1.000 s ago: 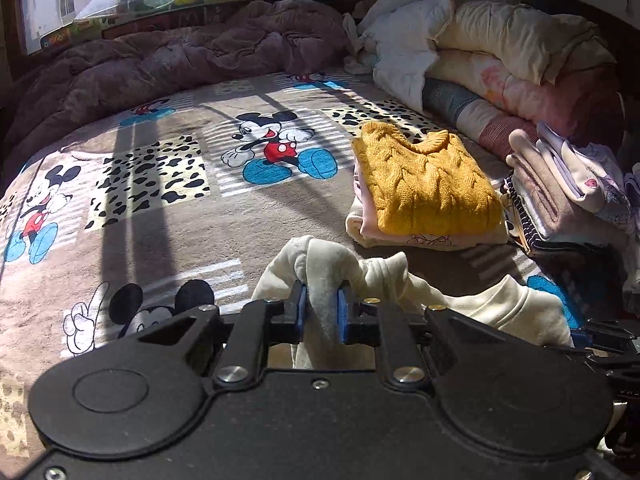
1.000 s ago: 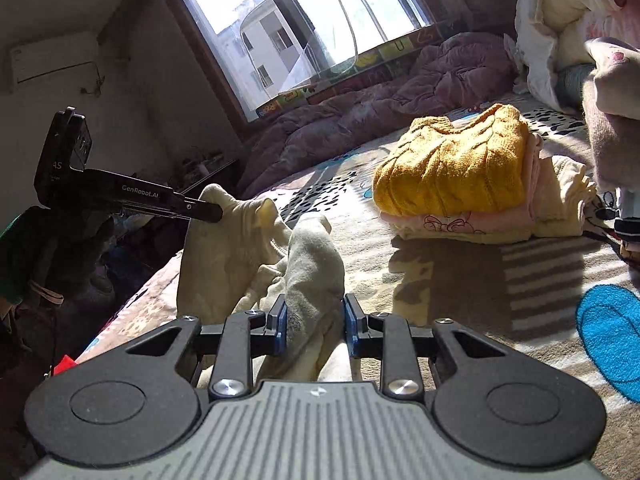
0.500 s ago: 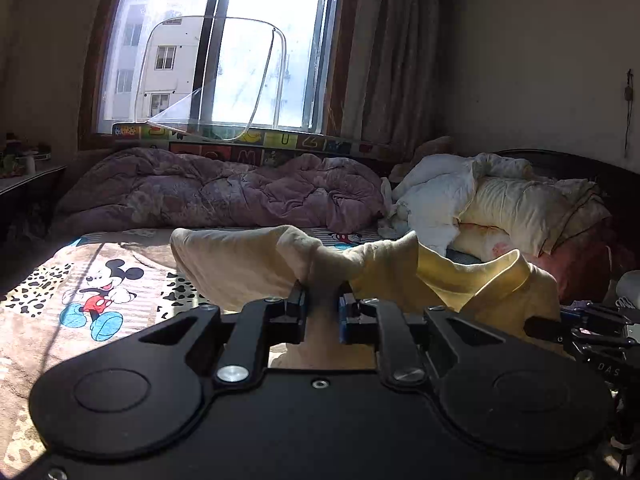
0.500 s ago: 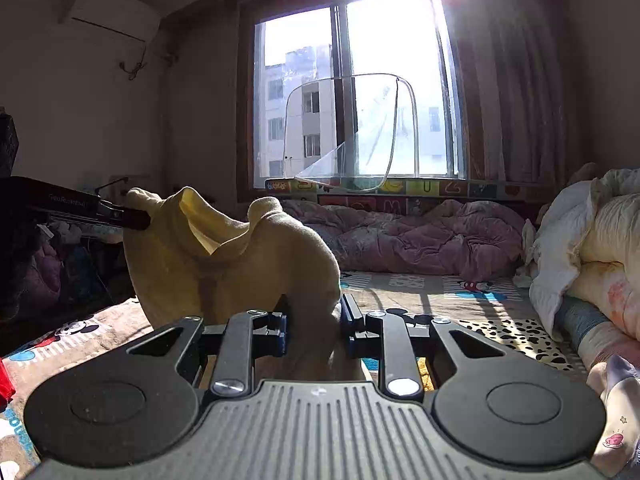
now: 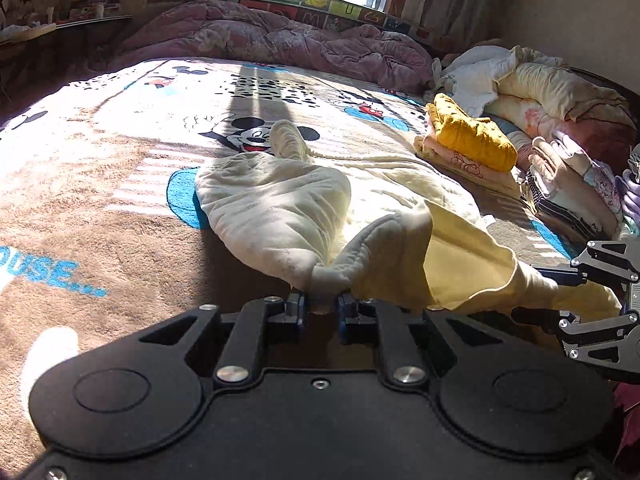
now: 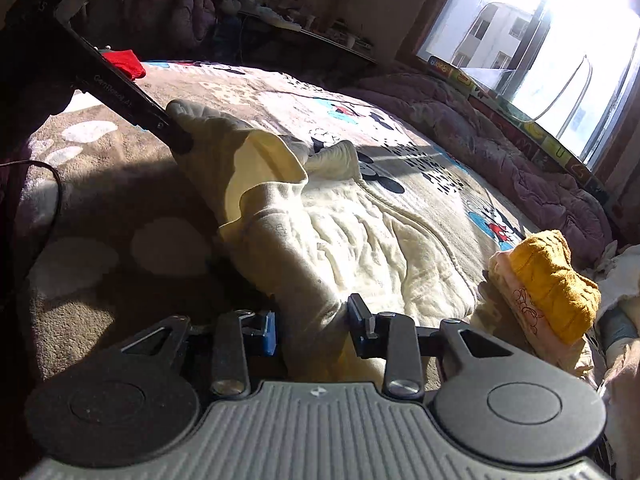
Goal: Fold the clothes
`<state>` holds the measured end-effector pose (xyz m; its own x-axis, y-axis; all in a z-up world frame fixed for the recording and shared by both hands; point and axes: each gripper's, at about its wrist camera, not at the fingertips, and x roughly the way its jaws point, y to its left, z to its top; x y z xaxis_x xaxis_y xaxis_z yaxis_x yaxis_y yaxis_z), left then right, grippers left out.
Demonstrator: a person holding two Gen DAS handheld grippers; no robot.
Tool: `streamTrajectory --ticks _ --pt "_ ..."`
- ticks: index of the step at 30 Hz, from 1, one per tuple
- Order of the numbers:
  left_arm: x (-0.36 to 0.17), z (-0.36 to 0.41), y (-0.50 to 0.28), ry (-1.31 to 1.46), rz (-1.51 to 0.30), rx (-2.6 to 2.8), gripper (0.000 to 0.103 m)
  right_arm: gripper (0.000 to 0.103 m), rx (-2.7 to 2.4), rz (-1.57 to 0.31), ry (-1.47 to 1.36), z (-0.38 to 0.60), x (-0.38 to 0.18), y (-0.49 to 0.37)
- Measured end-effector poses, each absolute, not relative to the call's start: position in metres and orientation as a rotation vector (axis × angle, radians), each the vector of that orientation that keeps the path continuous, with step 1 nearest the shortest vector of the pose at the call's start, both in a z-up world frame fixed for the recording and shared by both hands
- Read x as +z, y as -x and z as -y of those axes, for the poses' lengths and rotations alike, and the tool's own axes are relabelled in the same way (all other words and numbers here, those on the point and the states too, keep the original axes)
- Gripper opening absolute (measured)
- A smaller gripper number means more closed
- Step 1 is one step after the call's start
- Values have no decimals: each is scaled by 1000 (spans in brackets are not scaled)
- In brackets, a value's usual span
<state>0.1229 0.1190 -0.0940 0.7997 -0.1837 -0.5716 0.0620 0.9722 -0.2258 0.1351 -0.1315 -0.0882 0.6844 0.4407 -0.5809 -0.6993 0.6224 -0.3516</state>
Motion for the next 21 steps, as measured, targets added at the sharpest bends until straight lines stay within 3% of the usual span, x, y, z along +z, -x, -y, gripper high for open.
streamTrajectory --ticks 5,8,11,13,15,21 --pt "-108 -114 -101 196 -683 -212 11 60 688 -518 552 136 -94 -106" --pt "-115 -119 -85 250 -711 -251 11 63 683 -541 419 161 -87 -99" --pt "-116 -137 -83 424 -696 -199 24 68 674 -560 278 187 -78 -92" --pt "-117 -150 -81 539 -684 -164 43 71 655 -574 126 210 -73 -92" --pt "-119 -162 -80 654 -670 -128 54 72 583 -605 -140 240 -78 -100" --pt "-136 -180 -82 891 -648 -63 61 74 426 -741 -981 302 -130 -106"
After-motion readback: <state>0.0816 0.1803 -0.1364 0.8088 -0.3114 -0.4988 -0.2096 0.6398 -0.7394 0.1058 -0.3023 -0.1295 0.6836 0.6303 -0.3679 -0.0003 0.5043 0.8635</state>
